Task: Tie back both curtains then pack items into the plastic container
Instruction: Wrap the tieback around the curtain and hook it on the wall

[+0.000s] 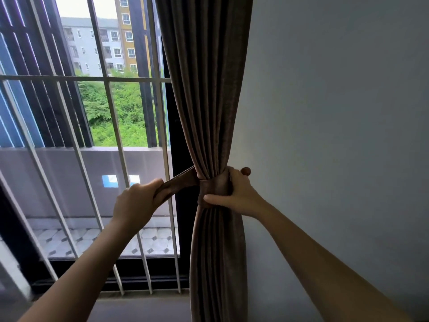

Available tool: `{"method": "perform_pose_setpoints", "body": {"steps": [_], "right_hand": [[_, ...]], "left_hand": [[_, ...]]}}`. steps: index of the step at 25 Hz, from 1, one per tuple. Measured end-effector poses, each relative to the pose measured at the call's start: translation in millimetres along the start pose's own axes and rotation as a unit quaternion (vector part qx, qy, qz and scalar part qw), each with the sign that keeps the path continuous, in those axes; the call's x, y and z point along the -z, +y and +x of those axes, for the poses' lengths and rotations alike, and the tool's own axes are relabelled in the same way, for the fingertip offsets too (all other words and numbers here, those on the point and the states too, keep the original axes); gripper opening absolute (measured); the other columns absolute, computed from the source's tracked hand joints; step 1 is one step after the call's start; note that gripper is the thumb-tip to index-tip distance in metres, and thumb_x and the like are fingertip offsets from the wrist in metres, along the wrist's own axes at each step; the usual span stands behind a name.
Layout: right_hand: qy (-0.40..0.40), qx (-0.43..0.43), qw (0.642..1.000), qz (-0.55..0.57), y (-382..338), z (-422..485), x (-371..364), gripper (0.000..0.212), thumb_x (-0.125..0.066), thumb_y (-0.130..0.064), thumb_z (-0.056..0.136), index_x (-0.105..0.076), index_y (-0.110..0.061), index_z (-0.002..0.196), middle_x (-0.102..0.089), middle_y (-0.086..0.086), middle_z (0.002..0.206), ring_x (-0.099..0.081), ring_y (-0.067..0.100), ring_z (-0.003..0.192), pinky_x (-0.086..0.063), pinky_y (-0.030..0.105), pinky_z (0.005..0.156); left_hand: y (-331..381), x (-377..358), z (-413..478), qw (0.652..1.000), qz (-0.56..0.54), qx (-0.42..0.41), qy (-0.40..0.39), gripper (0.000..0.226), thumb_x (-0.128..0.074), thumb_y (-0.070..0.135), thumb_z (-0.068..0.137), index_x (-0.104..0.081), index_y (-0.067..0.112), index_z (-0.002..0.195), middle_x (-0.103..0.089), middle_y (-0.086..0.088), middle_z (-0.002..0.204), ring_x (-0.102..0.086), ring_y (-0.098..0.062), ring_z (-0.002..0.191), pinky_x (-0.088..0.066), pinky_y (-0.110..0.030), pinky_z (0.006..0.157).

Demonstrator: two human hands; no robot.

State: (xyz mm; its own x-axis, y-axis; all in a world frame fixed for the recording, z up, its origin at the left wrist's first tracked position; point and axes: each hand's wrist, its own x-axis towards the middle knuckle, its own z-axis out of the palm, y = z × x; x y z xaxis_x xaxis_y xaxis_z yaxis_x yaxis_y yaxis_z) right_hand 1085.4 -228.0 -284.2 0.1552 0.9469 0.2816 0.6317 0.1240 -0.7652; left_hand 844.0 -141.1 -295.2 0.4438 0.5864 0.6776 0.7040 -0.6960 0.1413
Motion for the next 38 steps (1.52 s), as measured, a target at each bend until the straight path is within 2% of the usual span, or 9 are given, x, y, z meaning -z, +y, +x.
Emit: {"method": "perform_pose_setpoints", "body": {"steps": [5, 10, 14, 17, 20, 25, 28, 33, 38], "right_hand": [[-0.028, 0.02, 0.999, 0.03, 3.1, -23.1, 20.3, 0.067, -0.078, -0.028, 0.075, -0.043, -0.025, 0.132, -0.05, -0.003, 0.127, -0.052, -0.004, 0.101, -0.043, 0.005, 0.069], [-0.005, 0.019, 1.0, 0.015, 15.3, -32.0, 16.8, 0.061, -0.074, -0.032, 0.079, -0.049, -0.021, 0.133, -0.058, -0.005, 0.123, -0.055, 0.005, 0.112, -0.038, 0.008, 0.084], [-0.032, 0.02, 0.998, 0.042, 10.4, -33.8, 18.6, 0.048, -0.059, -0.007, 0.086, -0.05, -0.018, 0.132, -0.054, -0.008, 0.114, -0.053, 0.01, 0.115, -0.042, 0.024, 0.104], [-0.078, 0.001, 0.991, 0.111, 7.4, -30.1, 18.1, 0.058, -0.046, -0.003, 0.069, -0.053, -0.031, 0.119, -0.052, 0.002, 0.122, -0.051, 0.017, 0.118, -0.045, 0.017, 0.089], [-0.083, -0.031, 0.976, 0.198, 4.1, -24.6, 21.6, 0.061, -0.045, -0.011, 0.066, -0.053, -0.018, 0.125, -0.054, 0.008, 0.121, -0.055, 0.015, 0.108, -0.043, 0.003, 0.068], [-0.151, -0.047, 0.965, 0.209, 18.0, -23.3, 26.6, 0.075, -0.045, -0.01, 0.062, -0.045, -0.022, 0.136, -0.055, 0.017, 0.12, -0.058, 0.03, 0.102, -0.048, 0.026, 0.089], [-0.153, -0.019, 0.98, 0.123, 30.5, -25.2, 24.7, 0.081, -0.065, -0.011, 0.068, -0.037, -0.029, 0.142, -0.059, 0.009, 0.12, -0.063, 0.018, 0.094, -0.053, 0.028, 0.082], [-0.01, 0.093, 0.995, -0.035, 40.2, -23.7, 27.1, 0.055, -0.064, -0.007, 0.077, -0.05, -0.03, 0.125, -0.059, -0.008, 0.117, -0.062, 0.003, 0.094, -0.049, 0.014, 0.075], [0.044, -0.014, 0.984, 0.17, 65.7, -18.2, 46.1, 0.011, -0.054, -0.006, 0.092, -0.061, -0.014, 0.097, -0.063, 0.005, 0.102, -0.066, 0.012, 0.088, -0.053, 0.021, 0.077]], "left_hand": [[-16.6, -17.5, 0.2, 0.998, 0.031, 0.051, -0.006, 0.037, -0.054, 0.045, 0.087, -0.064, 0.01, 0.083, -0.051, 0.001, 0.054, -0.044, -0.02, 0.045, -0.035, -0.027, 0.049], [-8.9, -36.7, -12.4, 0.994, -0.025, 0.071, -0.073, 0.033, -0.055, 0.043, 0.088, -0.067, 0.012, 0.09, -0.062, 0.001, 0.06, -0.059, -0.017, 0.051, -0.053, -0.033, 0.052], [17.4, -5.1, -34.1, 0.992, -0.119, 0.007, -0.031, 0.038, -0.05, 0.055, 0.087, -0.056, 0.023, 0.068, -0.049, 0.011, 0.044, -0.049, -0.008, 0.034, -0.039, -0.018, 0.038], [57.9, 13.9, -35.0, 0.956, -0.267, -0.06, -0.108, 0.027, -0.049, 0.043, 0.09, -0.048, 0.031, 0.067, -0.055, 0.009, 0.049, -0.055, -0.008, 0.042, -0.038, -0.011, 0.041], [92.6, 4.8, -16.2, 0.96, -0.228, -0.097, -0.131, 0.022, -0.053, 0.025, 0.093, -0.05, 0.022, 0.072, -0.052, 0.014, 0.058, -0.055, -0.003, 0.052, -0.04, -0.009, 0.05], [112.3, -16.0, 10.4, 0.938, -0.301, 0.061, -0.162, 0.026, -0.044, 0.019, 0.091, -0.061, 0.006, 0.076, -0.06, -0.004, 0.066, -0.055, -0.014, 0.056, -0.043, -0.024, 0.052], [114.6, -19.2, 13.9, 0.911, -0.368, 0.142, -0.124, 0.026, -0.042, 0.012, 0.088, -0.068, 0.014, 0.086, -0.07, -0.005, 0.081, -0.067, -0.018, 0.075, -0.055, -0.032, 0.071], [120.4, -26.0, 17.4, 0.962, -0.243, 0.122, -0.005, 0.011, -0.064, 0.018, 0.085, -0.071, 0.011, 0.081, -0.063, 0.007, 0.066, -0.057, 0.0, 0.058, -0.04, -0.011, 0.055], [113.6, -41.8, 21.8, 0.985, -0.054, 0.1, 0.126, 0.03, -0.071, 0.034, 0.08, -0.057, 0.009, 0.071, -0.056, -0.001, 0.063, -0.051, -0.018, 0.055, -0.042, -0.026, 0.05]]}}
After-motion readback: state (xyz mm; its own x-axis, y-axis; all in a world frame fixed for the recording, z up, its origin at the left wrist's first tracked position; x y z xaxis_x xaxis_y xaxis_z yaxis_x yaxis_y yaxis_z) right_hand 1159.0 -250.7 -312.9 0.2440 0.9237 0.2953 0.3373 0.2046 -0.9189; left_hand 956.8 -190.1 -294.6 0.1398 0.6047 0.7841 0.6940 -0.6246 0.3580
